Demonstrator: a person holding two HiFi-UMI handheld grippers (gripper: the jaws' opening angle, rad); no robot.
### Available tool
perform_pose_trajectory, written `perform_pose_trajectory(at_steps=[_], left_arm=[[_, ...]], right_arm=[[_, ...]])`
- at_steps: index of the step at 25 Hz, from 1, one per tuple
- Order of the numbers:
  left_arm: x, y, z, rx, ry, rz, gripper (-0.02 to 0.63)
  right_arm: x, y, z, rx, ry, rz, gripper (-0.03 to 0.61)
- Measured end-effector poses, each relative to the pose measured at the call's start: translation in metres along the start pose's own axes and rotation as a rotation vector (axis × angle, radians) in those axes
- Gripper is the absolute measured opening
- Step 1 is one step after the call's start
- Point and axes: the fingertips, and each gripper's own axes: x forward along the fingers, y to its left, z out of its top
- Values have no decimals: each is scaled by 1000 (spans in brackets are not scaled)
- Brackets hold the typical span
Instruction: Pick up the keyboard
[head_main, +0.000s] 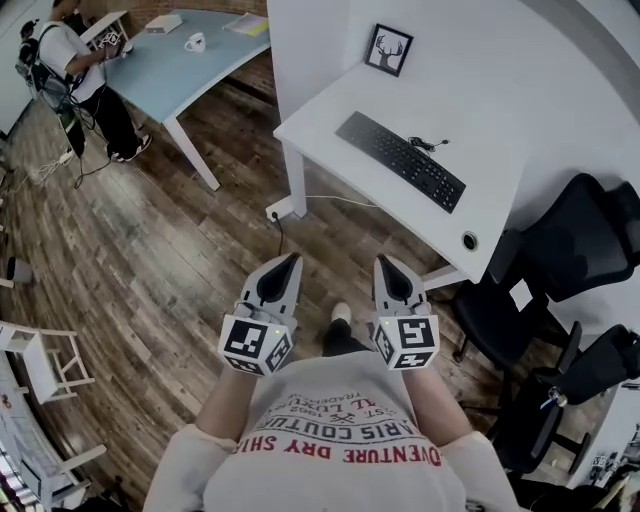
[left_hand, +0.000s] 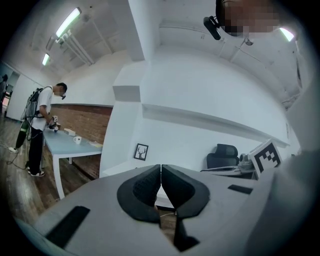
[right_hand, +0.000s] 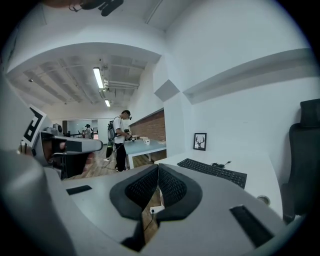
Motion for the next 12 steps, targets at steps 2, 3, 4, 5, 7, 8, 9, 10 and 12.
perform_pose_trajectory(at_steps=[2, 3, 4, 5, 7, 8, 9, 10, 12], left_arm=[[33, 5, 7, -6, -3, 12, 26], [50, 6, 11, -5, -6, 15, 26], [66, 6, 15, -1, -10, 17, 26], [81, 7, 18, 6, -13, 19, 26], [110, 12, 23, 13, -14, 27, 26], [122, 15, 23, 7, -13, 33, 26], [134, 17, 23, -6, -11, 38, 26], [144, 19, 22, -21, -9, 42, 26], [161, 23, 21, -36, 0, 45, 26]], right_arm=[[19, -25, 11, -6, -4, 5, 25], [27, -38, 15, -7, -4, 2, 25], [36, -53, 20, -2, -4, -4, 26], [45, -68, 25, 6, -6, -11, 25], [64, -94, 32, 21, -12, -26, 25], [71, -106, 34, 25, -12, -33, 25], [78, -117, 34, 29, -10, -41, 26], [84, -127, 34, 37, -7, -49, 25], [94, -145, 32, 60, 3, -67, 25]])
